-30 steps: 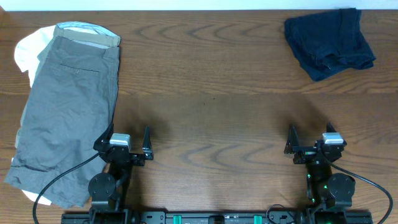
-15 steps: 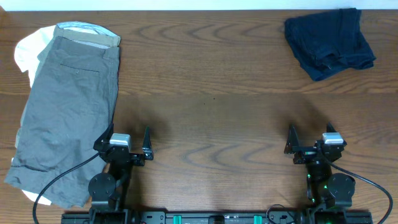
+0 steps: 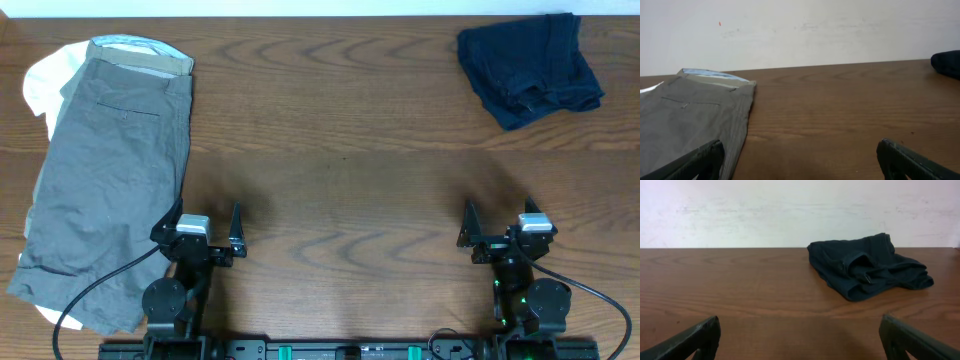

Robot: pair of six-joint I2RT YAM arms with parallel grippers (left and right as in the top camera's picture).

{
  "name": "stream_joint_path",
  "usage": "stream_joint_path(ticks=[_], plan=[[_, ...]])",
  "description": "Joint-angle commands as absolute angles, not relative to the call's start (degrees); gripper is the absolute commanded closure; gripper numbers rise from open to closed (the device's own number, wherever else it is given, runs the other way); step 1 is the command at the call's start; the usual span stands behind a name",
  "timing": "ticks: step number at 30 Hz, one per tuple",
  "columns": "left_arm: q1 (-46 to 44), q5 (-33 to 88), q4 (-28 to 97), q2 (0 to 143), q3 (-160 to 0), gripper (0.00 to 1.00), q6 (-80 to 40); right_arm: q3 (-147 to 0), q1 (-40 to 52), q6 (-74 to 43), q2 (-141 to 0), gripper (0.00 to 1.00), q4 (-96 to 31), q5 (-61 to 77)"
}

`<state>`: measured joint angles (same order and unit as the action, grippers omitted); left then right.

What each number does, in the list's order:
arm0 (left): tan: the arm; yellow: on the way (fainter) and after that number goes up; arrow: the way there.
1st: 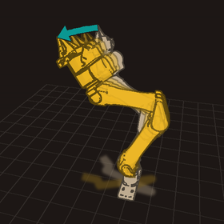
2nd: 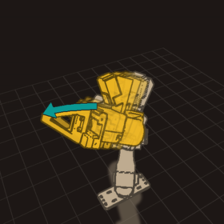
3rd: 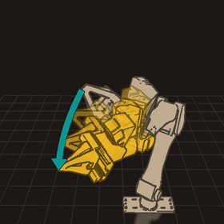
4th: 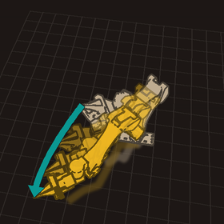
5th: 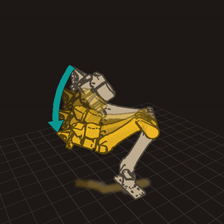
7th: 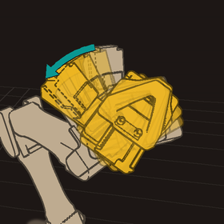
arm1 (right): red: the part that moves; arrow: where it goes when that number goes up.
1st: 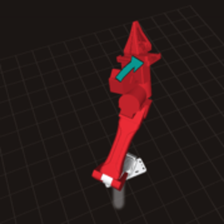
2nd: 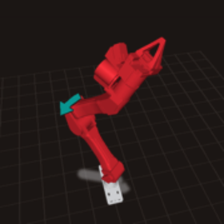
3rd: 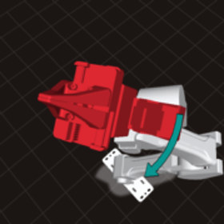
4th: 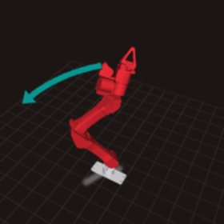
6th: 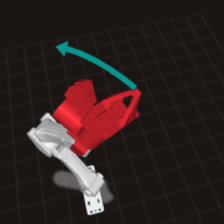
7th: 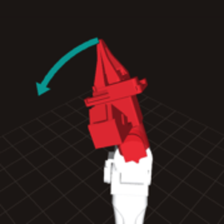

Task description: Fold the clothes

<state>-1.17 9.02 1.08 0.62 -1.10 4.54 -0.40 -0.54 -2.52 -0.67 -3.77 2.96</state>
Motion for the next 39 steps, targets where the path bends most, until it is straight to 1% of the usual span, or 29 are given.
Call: stream_joint_path(ticks=[1,14,21,26,32,39], plan=[[-0.89,9.78,3.18,0.23,-0.23,0.02,4.91,-0.32,-1.21,-2.92,-0.27,0.01,-4.03,2.83],[-0.89,9.78,3.16,0.23,-0.23,0.02,4.91,-0.32,-1.21,-2.94,-0.27,0.01,-2.52,2.87],[-0.89,9.80,3.03,0.23,-0.40,0.02,3.68,-0.32,-1.21,-2.90,-0.27,0.01,1.26,10.76],[-0.89,9.80,3.25,1.56,-1.87,0.02,1.43,-0.32,-1.21,-2.92,-0.51,0.01,1.78,11.49],[-0.89,9.80,3.66,8.71,-5.04,0.02,1.43,-1.15,-1.21,-2.90,-2.31,0.01,1.96,12.29],[-0.89,9.80,5.32,21.91,-15.59,0.02,1.41,-6.61,-1.21,-2.87,-9.37,0.01,1.93,13.63]])
